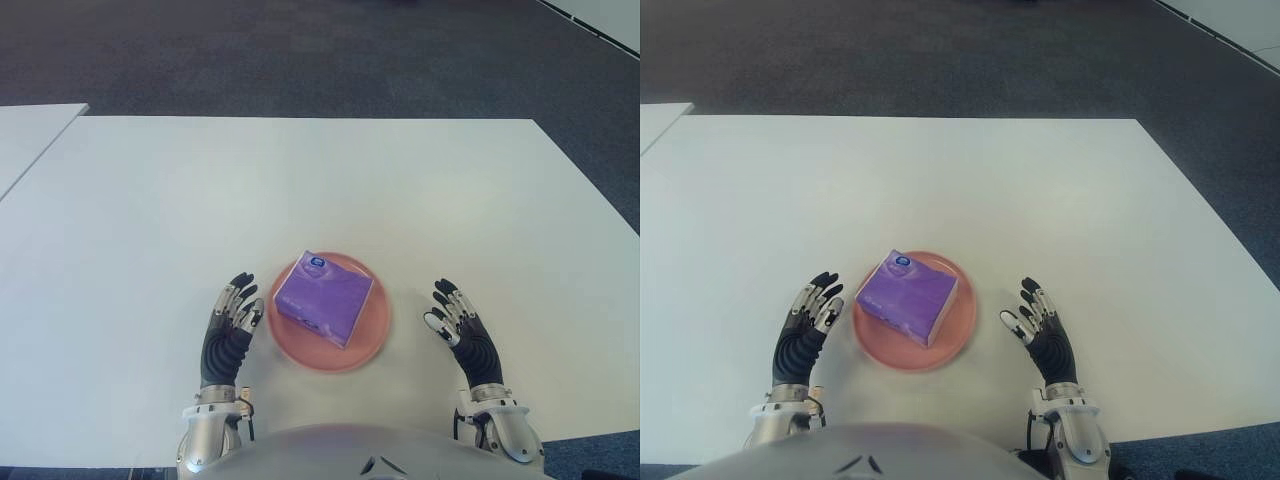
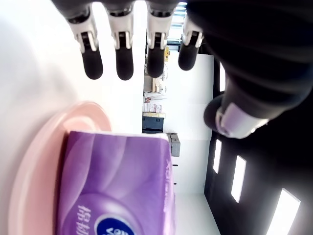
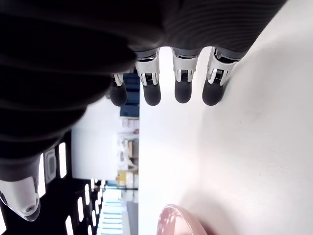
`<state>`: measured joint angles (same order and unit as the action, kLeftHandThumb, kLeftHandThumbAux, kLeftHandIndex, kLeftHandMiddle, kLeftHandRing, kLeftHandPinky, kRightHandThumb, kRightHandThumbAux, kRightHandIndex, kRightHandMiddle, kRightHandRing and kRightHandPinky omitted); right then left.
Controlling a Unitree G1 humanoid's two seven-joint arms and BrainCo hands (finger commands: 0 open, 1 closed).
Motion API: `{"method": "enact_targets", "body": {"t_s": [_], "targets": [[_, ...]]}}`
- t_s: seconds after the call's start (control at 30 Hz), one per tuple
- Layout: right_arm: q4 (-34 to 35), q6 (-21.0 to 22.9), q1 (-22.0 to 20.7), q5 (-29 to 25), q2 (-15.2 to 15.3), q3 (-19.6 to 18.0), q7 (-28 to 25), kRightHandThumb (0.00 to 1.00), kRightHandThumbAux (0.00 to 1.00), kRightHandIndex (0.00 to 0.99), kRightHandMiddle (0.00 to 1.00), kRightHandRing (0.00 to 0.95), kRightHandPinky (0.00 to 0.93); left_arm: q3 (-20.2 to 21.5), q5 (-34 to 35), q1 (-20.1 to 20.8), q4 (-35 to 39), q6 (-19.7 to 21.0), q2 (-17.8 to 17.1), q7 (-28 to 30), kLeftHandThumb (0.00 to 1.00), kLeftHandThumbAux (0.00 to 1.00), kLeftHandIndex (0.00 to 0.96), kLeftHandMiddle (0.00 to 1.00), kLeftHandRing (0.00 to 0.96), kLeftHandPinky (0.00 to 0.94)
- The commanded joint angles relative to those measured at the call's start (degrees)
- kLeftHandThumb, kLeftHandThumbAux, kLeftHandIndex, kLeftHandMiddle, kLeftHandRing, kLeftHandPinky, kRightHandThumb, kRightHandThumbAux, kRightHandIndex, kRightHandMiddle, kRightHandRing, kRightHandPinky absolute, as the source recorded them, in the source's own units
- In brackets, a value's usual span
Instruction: Put the tissue paper into the plate.
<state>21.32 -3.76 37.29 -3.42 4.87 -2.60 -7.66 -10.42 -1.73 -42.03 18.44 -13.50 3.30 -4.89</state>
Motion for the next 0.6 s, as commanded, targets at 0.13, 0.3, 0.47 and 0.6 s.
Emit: {"method": "enact_targets", "body": {"t_s": [0.13, 0.3, 0.47, 0.6], "targets": [[-0.4, -0.52, 0.11, -0.31, 0.49, -0.37, -0.59, 0.146, 0.568, 0.057, 0.061, 0.0, 0.0, -1.51, -0.88, -1.75, 2.79, 3.89, 1.23, -1.23, 0.253, 0.57, 0.137, 0.155, 0.158, 0.19], [-0.37, -0.54, 0.04, -0.42, 0.44, -0.62, -0.64, 0.149, 0.577, 0.051, 0.059, 0.0, 0.0, -2.1, -1.23, -1.99, 3.45, 4.54, 1.38, -1.68, 0.262, 0.565, 0.126, 0.154, 0.154, 0.183], [-0.28, -0.17, -0.13, -0.83, 0.47, -0.82, -0.81, 0.154, 0.582, 0.048, 0.058, 0.0, 0.0, -2.04, 0.27, -1.6, 3.04, 4.12, 1.04, -0.91, 0.255, 0.559, 0.129, 0.156, 0.159, 0.19], [-0.34, -0.05, -0.34, -0.86, 0.45, -0.95, -0.8, 0.157, 0.583, 0.049, 0.059, 0.0, 0.0, -2.06, 0.51, -1.34, 3.16, 4.77, 0.84, -0.94, 0.251, 0.558, 0.138, 0.161, 0.164, 0.194]]}}
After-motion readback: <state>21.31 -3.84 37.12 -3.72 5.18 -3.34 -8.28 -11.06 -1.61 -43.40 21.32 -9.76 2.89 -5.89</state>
